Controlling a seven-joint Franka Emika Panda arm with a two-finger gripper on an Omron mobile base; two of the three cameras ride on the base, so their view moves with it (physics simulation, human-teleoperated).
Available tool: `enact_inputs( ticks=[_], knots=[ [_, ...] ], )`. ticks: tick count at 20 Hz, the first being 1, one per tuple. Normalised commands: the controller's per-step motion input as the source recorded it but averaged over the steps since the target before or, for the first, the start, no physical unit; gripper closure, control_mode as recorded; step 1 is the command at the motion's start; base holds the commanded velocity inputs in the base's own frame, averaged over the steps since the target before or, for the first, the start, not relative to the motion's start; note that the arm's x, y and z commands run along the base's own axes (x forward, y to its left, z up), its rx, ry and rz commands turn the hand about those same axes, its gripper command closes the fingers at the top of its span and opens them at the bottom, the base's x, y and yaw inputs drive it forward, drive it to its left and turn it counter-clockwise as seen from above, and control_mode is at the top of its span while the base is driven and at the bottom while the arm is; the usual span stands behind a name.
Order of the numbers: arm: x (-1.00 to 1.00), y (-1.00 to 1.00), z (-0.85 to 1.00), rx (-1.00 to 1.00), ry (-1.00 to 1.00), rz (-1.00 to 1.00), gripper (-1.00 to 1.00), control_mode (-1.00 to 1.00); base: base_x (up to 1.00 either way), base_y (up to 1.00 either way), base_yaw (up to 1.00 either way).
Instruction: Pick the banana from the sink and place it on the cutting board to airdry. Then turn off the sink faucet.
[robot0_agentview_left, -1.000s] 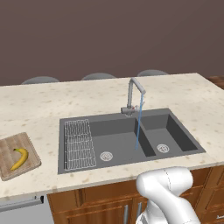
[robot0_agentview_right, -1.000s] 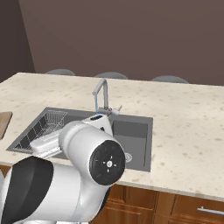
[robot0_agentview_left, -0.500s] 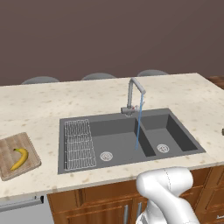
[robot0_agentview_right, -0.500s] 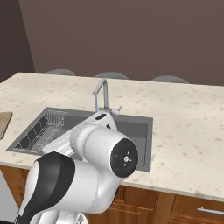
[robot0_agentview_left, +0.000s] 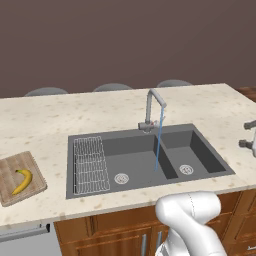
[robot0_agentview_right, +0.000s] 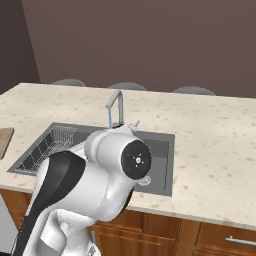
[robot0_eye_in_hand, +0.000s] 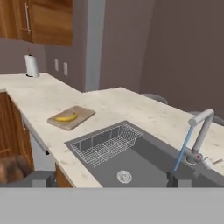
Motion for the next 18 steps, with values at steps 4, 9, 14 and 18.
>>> enact_inputs(
  ticks=[4,9,14,18],
  knots=[
    [0.4,0.0,-0.14,0.0,0.13,0.1,-1.0,-1.0,0.0,0.0,0.0],
    [0.25,-0.04,-0.28,0.0,0.05,0.16,-1.0,-1.0,0.0,0.0,0.0],
    [0.18,-0.01,-0.39,0.0,0.01,0.16,-1.0,-1.0,0.0,0.0,0.0],
    [0.06,0.0,-0.25,0.04,0.0,0.06,-1.0,-1.0,0.0,0.0,0.0]
  ],
)
